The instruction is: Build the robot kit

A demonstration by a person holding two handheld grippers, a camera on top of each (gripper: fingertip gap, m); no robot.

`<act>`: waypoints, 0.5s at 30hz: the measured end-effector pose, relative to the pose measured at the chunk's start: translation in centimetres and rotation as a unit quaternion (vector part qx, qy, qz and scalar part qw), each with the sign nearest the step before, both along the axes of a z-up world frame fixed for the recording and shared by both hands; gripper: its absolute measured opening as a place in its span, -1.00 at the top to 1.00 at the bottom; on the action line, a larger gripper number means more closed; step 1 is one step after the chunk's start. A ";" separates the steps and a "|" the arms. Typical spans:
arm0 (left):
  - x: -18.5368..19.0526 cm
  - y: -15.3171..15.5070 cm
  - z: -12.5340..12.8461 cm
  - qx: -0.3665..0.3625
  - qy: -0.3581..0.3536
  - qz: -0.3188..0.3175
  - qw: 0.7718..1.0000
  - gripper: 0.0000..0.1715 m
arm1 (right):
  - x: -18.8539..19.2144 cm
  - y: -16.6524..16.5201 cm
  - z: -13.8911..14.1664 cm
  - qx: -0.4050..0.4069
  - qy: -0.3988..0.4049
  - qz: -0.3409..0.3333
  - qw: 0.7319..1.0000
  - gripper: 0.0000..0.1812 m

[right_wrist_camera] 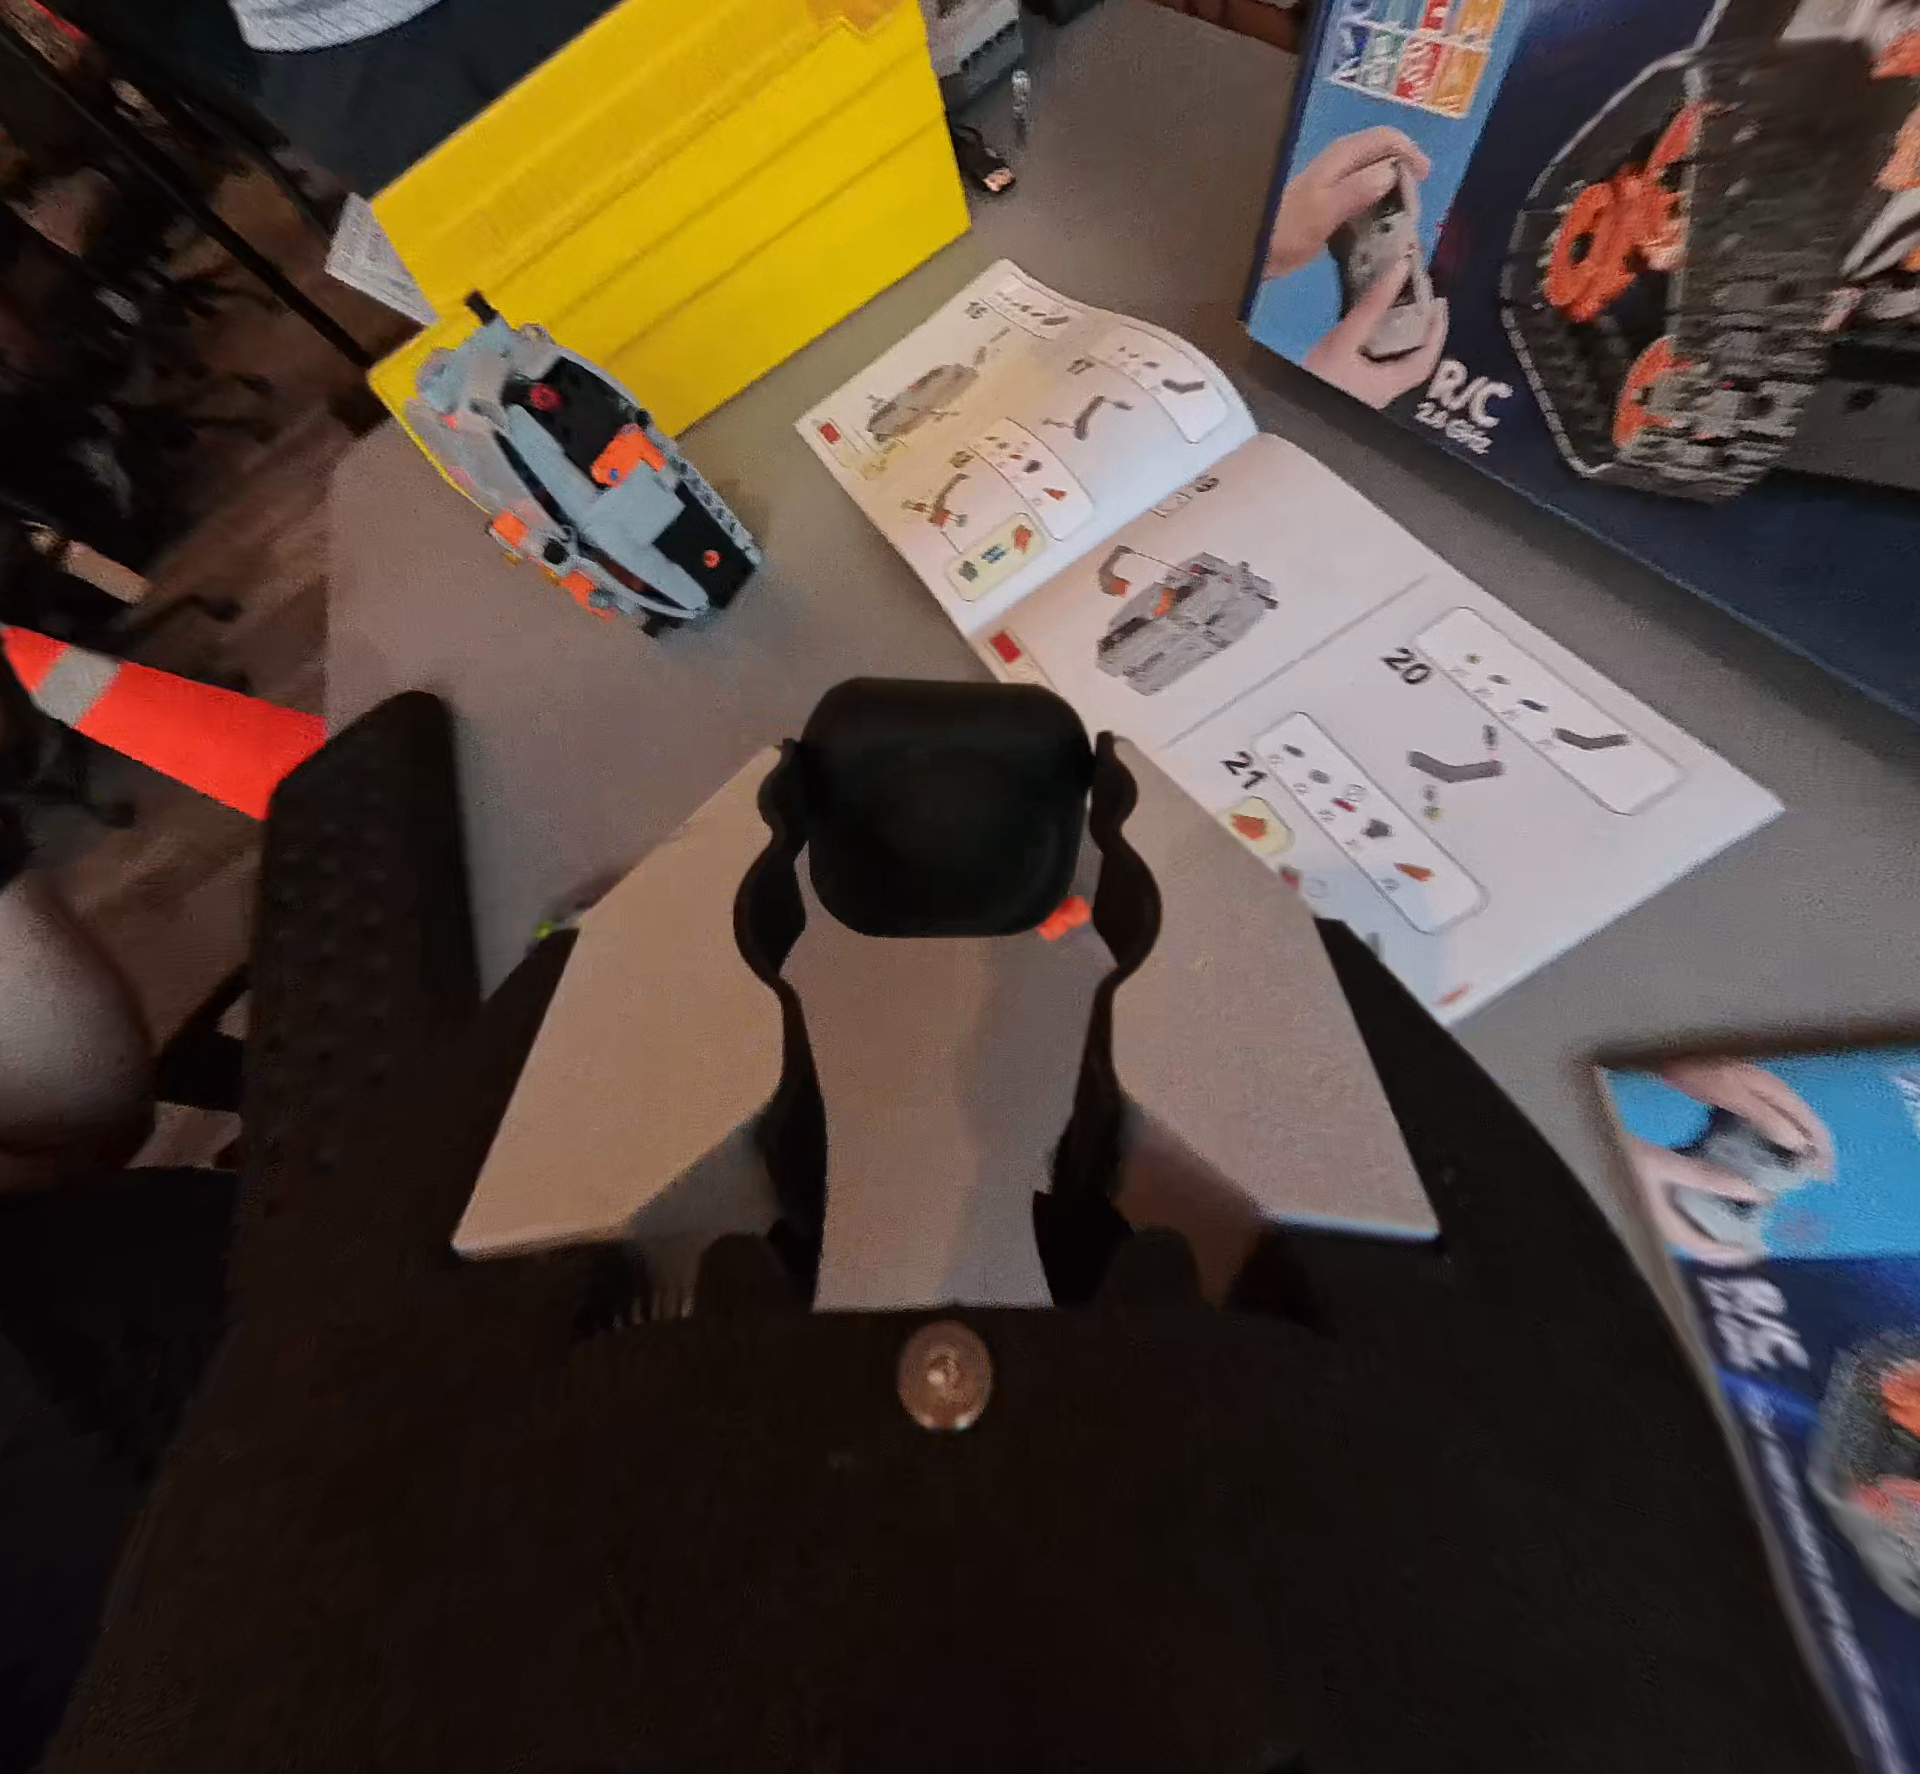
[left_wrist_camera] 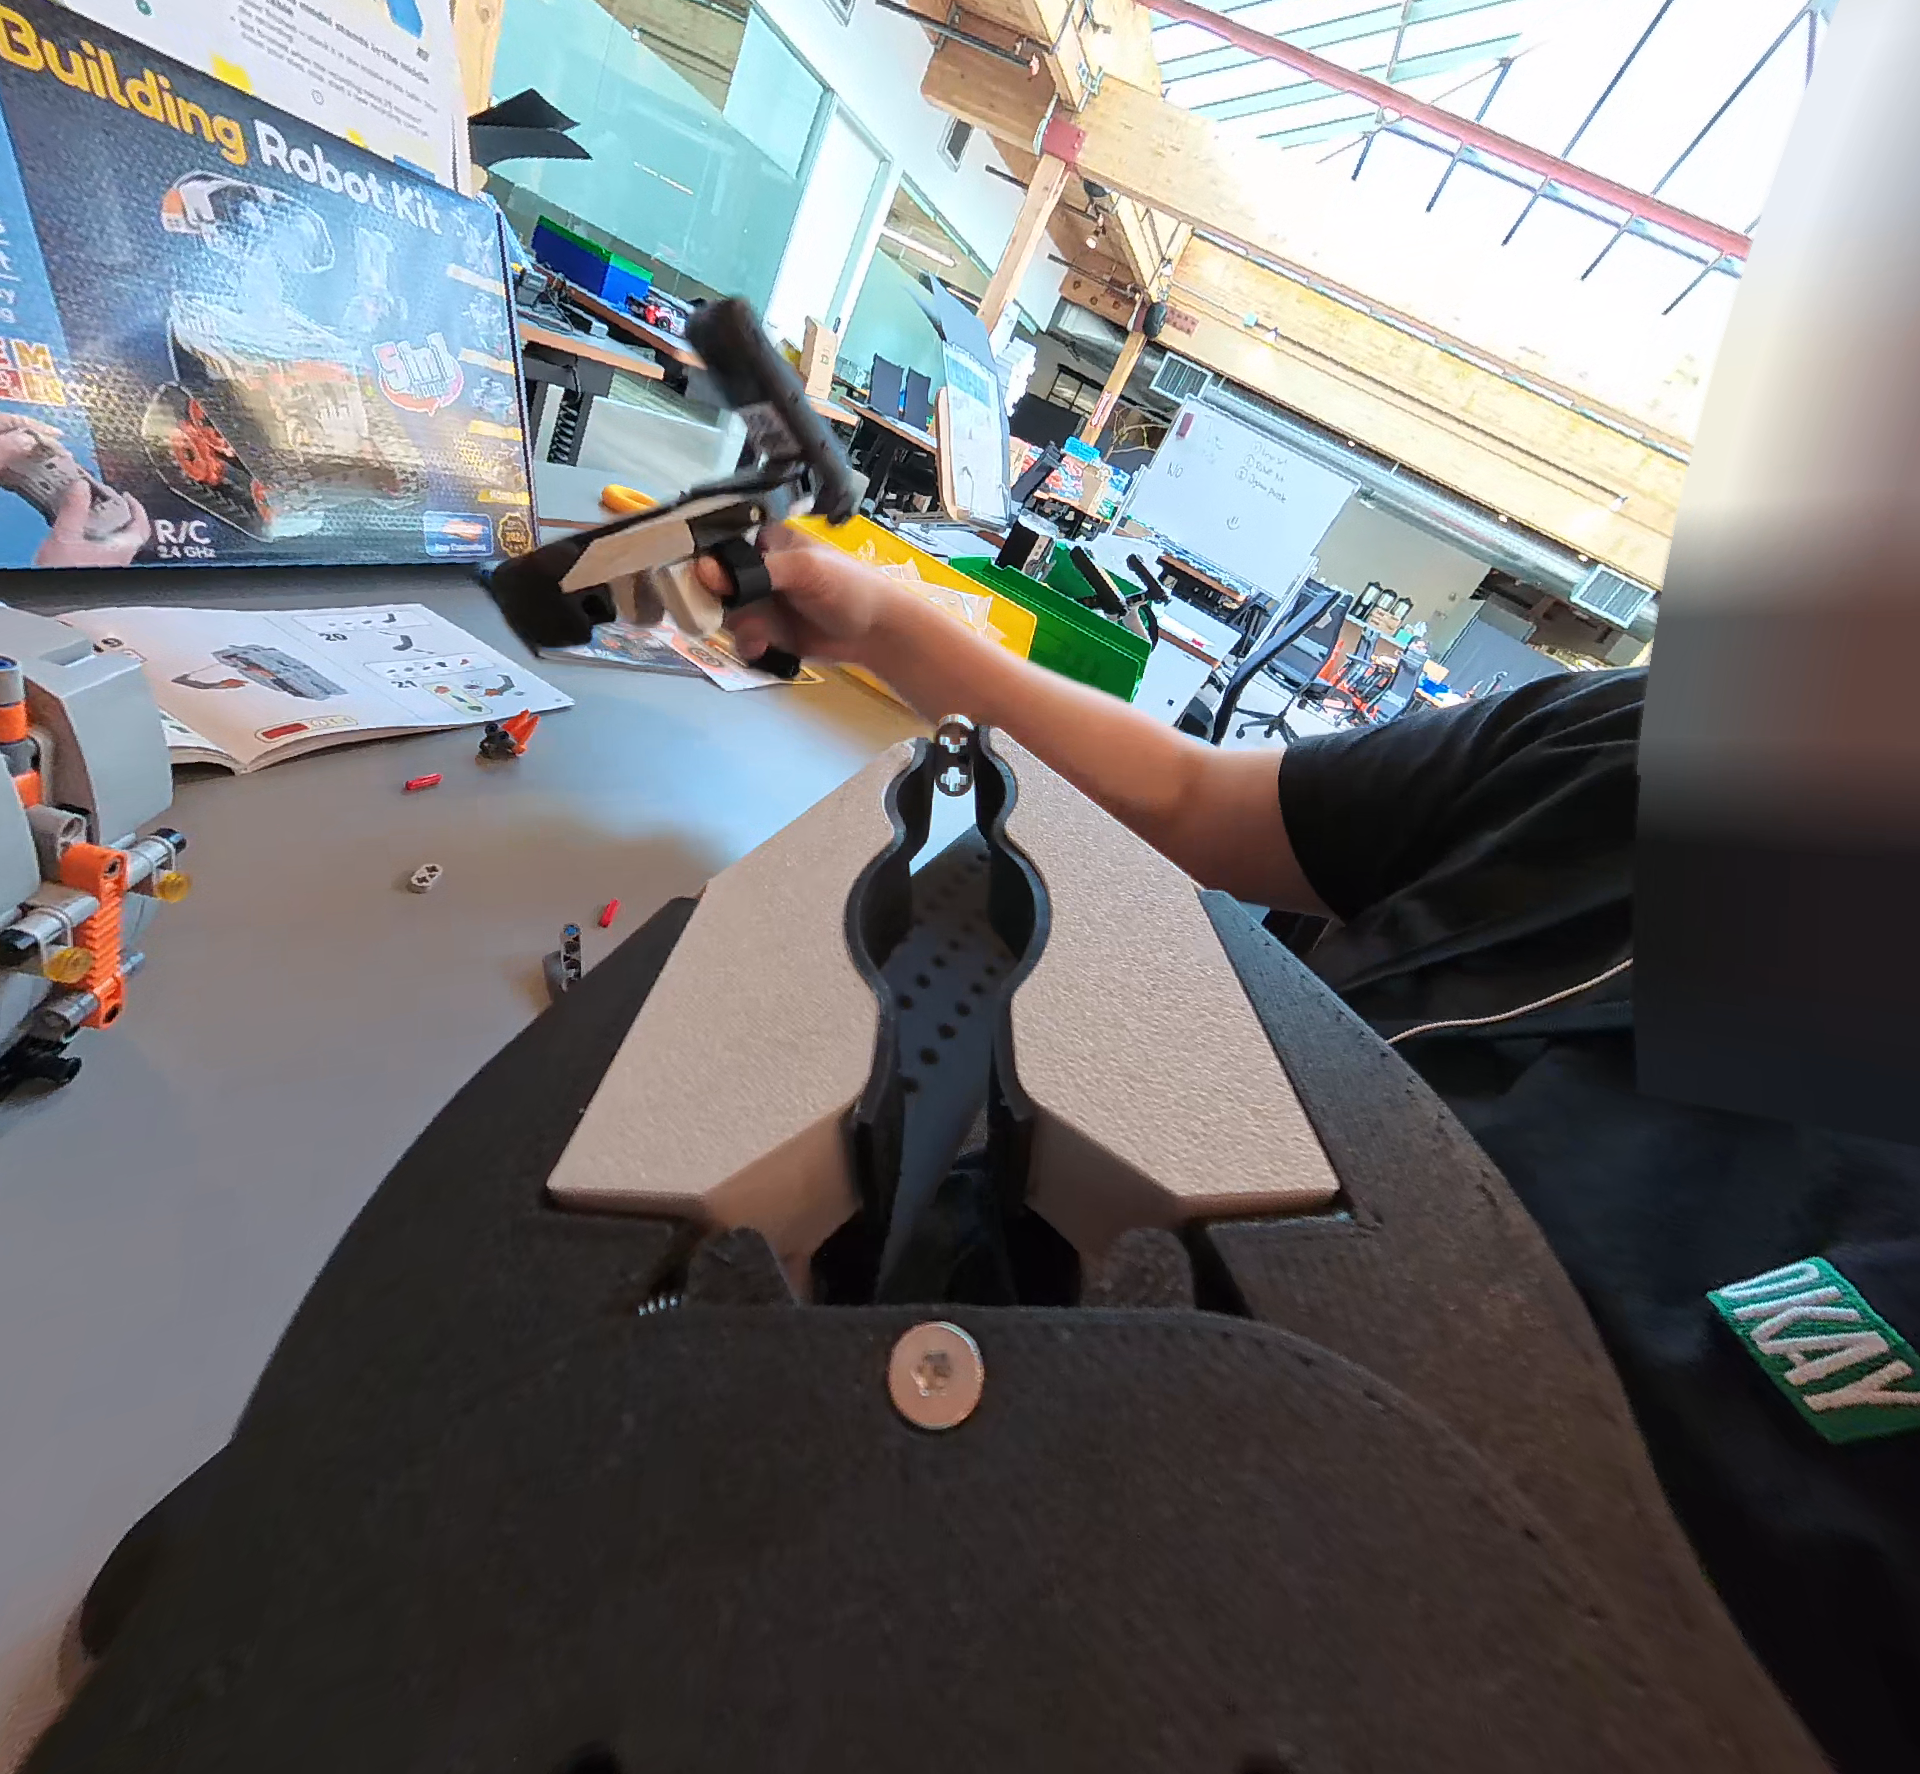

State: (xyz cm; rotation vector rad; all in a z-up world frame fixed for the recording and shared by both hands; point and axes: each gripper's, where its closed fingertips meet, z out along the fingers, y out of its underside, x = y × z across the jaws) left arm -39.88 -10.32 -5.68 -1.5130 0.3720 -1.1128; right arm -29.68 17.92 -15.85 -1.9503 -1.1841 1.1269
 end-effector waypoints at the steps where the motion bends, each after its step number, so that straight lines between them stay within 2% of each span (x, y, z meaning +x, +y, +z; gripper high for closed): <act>1: 0.1 0.0 -0.1 -0.001 0.001 -0.002 1.000 0.94 | 1.2 0.9 0.4 0.021 -0.021 -0.011 1.000 0.39; 3: 0.2 0.0 -0.2 -0.004 0.005 -0.004 1.000 0.94 | 4.7 3.1 1.5 0.057 -0.069 -0.037 0.995 0.39; 6: 0.1 0.0 -0.2 -0.006 0.015 0.002 1.000 0.94 | 12.0 8.7 5.5 0.114 -0.122 -0.112 0.980 0.39; 9: -0.1 0.4 0.1 -0.007 0.022 0.006 1.000 0.94 | 20.8 15.6 9.0 0.160 -0.196 -0.218 0.943 0.40; 11: -0.1 0.8 0.7 -0.004 0.021 0.005 1.000 0.94 | 25.2 19.3 9.7 0.160 -0.239 -0.255 0.923 0.40; 15: 0.3 2.1 2.0 0.002 0.022 0.002 1.000 0.94 | 29.8 25.2 8.5 0.126 -0.274 -0.295 0.906 0.39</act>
